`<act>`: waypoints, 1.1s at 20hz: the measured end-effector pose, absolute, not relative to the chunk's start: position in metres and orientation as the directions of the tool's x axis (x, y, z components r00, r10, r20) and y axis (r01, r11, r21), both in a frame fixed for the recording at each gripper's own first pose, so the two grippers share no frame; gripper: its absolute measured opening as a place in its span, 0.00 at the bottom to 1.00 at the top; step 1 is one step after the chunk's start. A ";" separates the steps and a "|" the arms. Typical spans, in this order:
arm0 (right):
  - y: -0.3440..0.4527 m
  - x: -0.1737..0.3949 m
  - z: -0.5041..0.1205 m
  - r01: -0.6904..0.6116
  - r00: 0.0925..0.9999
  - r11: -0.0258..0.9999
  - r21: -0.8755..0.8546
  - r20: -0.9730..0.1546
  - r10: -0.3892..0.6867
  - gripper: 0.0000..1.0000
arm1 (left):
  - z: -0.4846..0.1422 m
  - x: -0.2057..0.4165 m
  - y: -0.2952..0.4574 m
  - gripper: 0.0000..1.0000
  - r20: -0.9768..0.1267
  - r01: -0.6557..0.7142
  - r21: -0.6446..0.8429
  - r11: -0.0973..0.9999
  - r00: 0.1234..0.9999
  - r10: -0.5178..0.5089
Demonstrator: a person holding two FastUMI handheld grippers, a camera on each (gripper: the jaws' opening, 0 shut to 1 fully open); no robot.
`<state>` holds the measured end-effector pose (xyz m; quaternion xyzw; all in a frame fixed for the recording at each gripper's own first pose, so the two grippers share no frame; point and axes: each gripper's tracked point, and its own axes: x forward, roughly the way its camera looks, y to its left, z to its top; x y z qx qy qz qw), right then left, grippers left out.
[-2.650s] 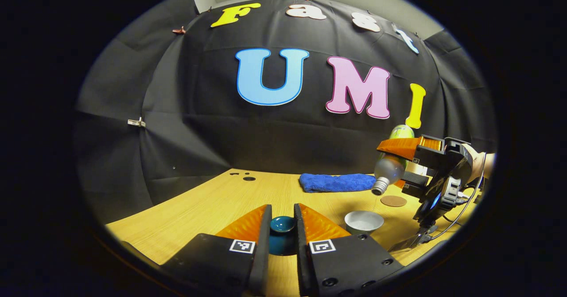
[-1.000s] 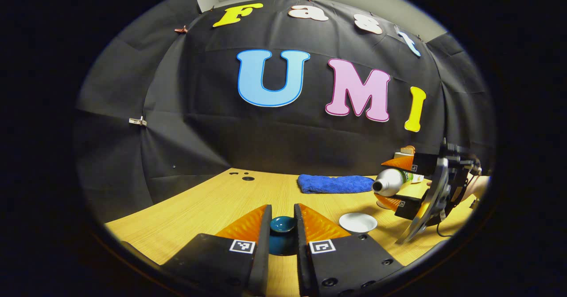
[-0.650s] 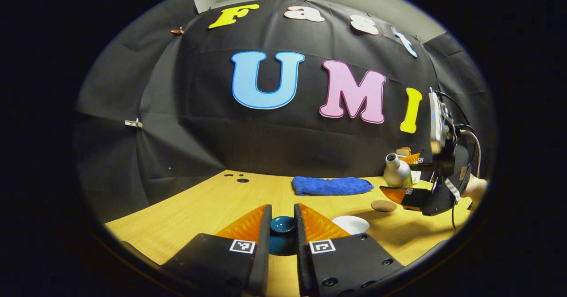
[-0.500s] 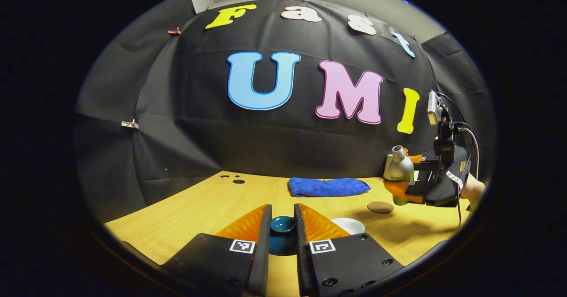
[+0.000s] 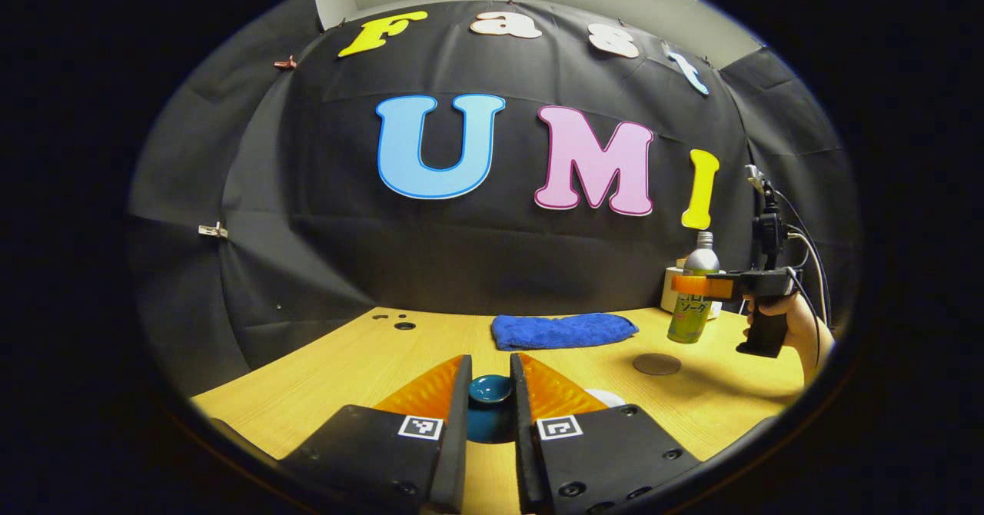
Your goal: Open the teacup lid with one hand, grasp the water bottle and pour water into the teacup with the other hand; after pouring, place the water bottle on the coaster and then close the teacup lid.
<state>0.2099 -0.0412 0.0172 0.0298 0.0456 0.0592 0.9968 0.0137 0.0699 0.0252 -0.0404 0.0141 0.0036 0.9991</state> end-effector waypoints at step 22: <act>-0.034 0.244 -0.053 -0.124 0.980 0.992 -0.027 -0.162 0.118 0.83 | 0.003 0.021 0.050 0.30 -0.106 0.014 -0.102 0.995 0.994 -0.024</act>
